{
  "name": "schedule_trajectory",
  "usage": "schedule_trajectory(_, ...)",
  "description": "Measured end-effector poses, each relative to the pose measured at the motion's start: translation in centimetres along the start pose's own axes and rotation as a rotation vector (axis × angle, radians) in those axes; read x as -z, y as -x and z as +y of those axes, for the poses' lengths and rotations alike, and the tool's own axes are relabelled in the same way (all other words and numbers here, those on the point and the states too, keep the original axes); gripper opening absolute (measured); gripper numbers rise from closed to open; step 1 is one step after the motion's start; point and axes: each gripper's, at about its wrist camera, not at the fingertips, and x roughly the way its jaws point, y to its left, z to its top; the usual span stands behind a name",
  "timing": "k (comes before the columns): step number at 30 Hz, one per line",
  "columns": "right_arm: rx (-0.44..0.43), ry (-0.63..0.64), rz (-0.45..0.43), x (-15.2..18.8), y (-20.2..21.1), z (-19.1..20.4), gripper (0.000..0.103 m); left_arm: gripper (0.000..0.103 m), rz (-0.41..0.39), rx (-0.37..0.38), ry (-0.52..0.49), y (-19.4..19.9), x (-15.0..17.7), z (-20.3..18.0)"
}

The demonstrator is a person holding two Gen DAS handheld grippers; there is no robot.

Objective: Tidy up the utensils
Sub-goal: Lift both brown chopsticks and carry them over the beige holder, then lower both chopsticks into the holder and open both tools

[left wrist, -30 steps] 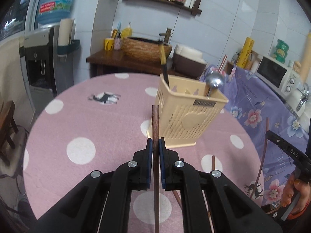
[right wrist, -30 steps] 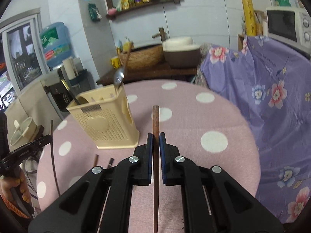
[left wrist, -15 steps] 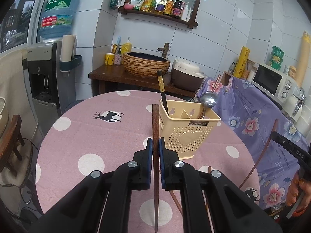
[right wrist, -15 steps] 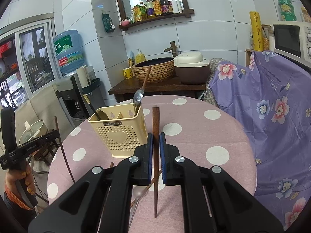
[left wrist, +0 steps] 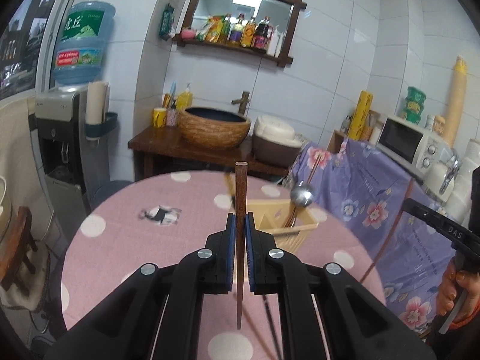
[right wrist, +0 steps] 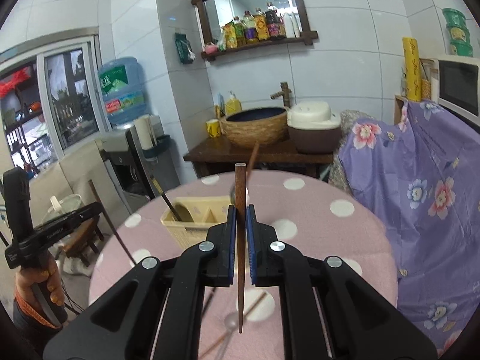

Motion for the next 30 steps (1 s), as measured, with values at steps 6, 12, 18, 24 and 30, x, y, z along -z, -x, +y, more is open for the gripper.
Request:
schedule_trajectory(6,-0.026,-0.008,-0.124,-7.8,0.4,2.1,0.008,0.007,-0.108,0.034,0.002,0.6,-7.9,-1.9)
schedule_trajectory(12,0.015,-0.045,-0.219,-11.9,-2.4,3.0,0.008,0.007,-0.148,-0.017,0.044,-3.0,-11.5,-2.4)
schedule_trajectory(18,0.049,-0.033,-0.133,-8.9,-7.9,2.9,0.008,0.007,-0.056,-0.031,0.054,-7.8,-7.2,-1.7)
schedule_trajectory(24,0.059,-0.046,-0.057,-4.7,-11.0,2.0,0.008,0.002,0.02,-0.029,0.047,-10.0,-3.0,-1.1)
schedule_trajectory(30,0.054,-0.05,0.001,-1.9,-12.8,1.6,0.008,0.002,0.071,0.002,0.076,-11.0,-1.2,-0.6)
